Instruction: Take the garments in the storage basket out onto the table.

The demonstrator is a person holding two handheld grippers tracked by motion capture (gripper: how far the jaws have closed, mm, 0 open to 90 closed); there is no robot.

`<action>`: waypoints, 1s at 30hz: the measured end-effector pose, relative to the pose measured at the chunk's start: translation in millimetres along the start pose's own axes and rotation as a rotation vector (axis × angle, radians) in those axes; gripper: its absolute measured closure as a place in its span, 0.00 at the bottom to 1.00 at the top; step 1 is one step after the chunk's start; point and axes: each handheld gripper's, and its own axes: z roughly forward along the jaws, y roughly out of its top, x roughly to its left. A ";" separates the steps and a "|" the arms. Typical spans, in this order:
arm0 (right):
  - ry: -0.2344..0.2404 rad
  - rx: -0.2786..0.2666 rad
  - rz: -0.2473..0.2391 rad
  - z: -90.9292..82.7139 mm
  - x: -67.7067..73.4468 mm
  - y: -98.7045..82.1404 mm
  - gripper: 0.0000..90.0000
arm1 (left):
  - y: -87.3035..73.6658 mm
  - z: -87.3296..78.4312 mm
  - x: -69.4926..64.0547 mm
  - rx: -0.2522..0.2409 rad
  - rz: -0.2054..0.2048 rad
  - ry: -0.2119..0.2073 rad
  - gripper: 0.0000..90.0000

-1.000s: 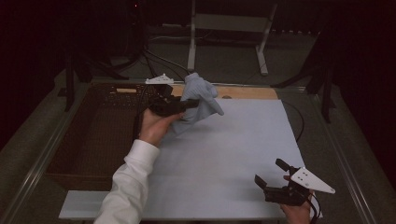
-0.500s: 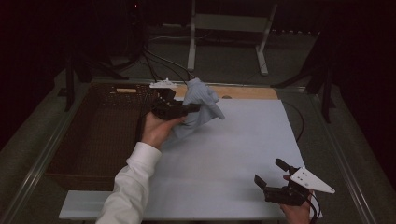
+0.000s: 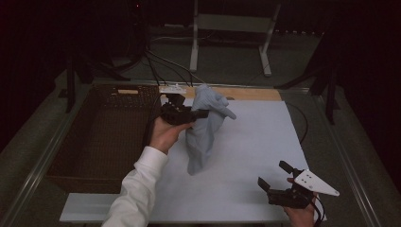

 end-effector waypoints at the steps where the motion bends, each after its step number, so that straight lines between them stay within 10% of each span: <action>1: 0.000 0.000 -0.001 0.0 0.0 0.0 0.00 | -0.3 1.0 -1.4 0.002 0.002 -0.001 0.82; 30: 0.001 0.003 -0.001 0.1 0.3 0.0 0.00 | -25.3 23.5 -13.4 0.045 0.014 -0.024 0.80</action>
